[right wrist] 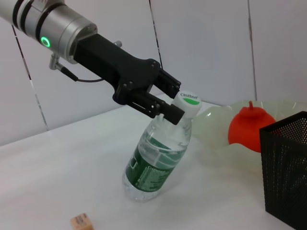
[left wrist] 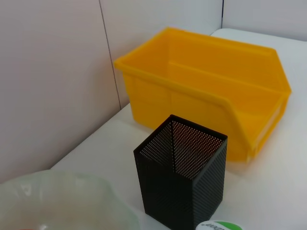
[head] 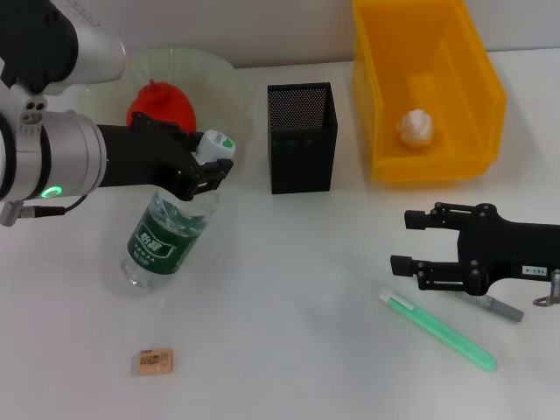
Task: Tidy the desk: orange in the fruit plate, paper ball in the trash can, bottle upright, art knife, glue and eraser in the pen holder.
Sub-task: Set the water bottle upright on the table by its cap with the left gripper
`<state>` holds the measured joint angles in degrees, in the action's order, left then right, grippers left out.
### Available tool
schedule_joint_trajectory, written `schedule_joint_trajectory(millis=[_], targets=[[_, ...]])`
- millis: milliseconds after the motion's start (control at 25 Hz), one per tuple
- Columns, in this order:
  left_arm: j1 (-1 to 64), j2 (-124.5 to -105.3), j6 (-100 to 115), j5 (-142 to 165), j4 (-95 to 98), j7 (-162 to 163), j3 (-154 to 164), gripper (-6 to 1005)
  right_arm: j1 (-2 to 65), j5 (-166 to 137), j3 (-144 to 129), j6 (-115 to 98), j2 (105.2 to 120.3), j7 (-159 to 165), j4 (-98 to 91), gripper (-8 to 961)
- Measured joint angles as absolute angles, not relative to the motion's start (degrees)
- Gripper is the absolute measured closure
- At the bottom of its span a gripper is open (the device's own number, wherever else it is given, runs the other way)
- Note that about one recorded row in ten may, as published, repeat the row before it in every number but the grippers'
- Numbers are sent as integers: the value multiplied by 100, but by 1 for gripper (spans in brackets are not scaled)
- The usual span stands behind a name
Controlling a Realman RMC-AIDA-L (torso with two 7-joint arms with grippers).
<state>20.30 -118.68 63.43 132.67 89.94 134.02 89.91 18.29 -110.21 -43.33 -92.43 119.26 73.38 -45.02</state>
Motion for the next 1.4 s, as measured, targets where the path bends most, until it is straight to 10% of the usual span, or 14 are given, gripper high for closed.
schedule_joint_trajectory(millis=[1400], targets=[[1589,-11852,6038,12769,9422,13078,8952,560,1863,-11021,-4333,-9246,11926,7338,-4489,211]])
